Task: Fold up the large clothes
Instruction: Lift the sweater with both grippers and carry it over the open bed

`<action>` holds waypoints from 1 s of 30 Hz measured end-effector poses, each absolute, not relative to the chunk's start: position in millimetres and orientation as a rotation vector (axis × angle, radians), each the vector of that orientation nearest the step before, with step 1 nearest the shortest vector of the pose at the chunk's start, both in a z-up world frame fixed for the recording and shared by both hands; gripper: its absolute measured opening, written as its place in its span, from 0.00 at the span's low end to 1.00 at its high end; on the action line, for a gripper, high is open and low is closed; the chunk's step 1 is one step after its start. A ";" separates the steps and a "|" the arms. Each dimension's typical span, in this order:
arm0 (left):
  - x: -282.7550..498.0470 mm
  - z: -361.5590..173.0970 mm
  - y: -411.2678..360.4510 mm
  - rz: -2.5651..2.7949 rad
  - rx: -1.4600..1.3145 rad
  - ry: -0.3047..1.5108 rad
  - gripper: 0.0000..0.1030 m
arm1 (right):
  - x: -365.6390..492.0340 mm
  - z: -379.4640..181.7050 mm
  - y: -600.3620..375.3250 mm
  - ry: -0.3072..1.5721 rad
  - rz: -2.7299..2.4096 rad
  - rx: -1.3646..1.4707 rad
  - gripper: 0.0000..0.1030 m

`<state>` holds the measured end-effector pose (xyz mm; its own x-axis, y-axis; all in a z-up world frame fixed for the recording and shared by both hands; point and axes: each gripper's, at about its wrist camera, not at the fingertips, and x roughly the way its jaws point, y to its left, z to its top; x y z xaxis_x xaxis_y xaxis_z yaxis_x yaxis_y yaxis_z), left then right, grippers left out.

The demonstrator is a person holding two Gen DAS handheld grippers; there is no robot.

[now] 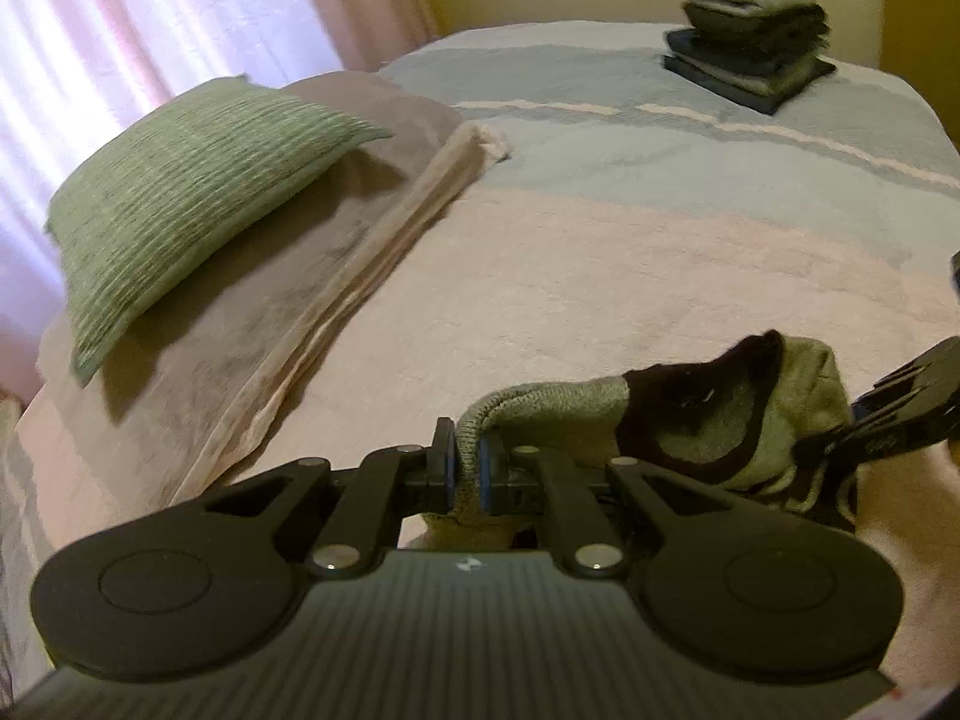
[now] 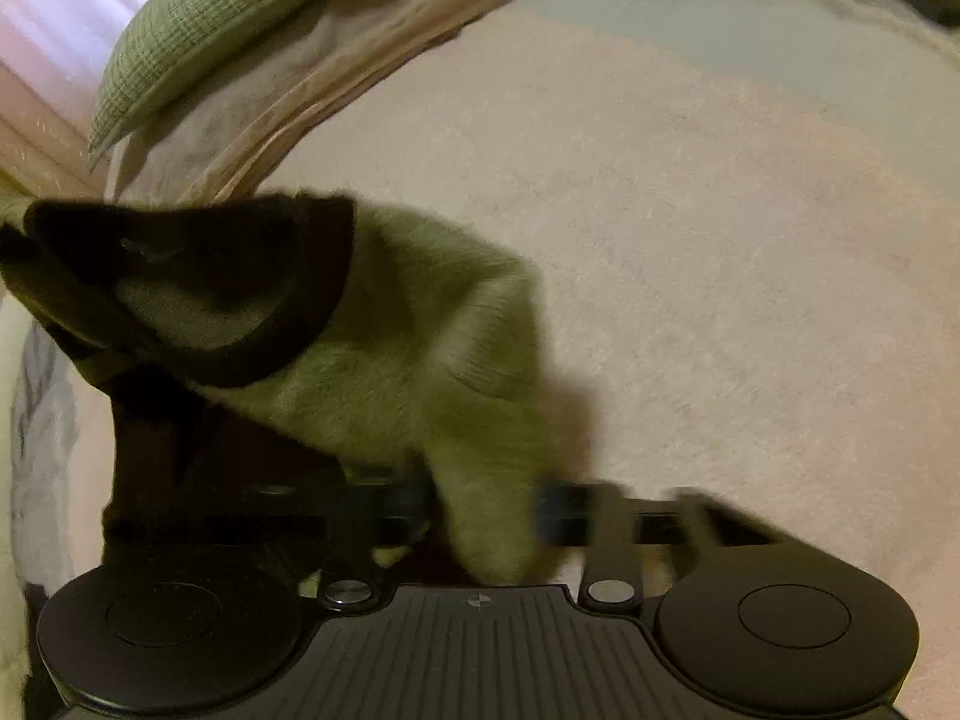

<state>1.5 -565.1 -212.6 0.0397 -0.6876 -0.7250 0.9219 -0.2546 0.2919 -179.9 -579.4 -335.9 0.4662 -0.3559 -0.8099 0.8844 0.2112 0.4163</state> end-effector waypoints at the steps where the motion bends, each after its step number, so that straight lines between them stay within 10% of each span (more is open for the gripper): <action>1: 3.9 -208.5 -559.7 -1.557 0.935 0.335 0.06 | -184.6 -323.0 -576.7 0.643 -0.932 0.984 0.12; 14: 2.8 -30.4 -412.5 -1.324 0.496 0.163 0.05 | -245.1 -59.3 -525.6 0.455 -0.709 0.458 0.08; 30: -102.5 108.8 -173.0 -1.304 0.236 -0.055 0.05 | -297.4 132.2 -311.3 0.270 -0.758 0.005 0.08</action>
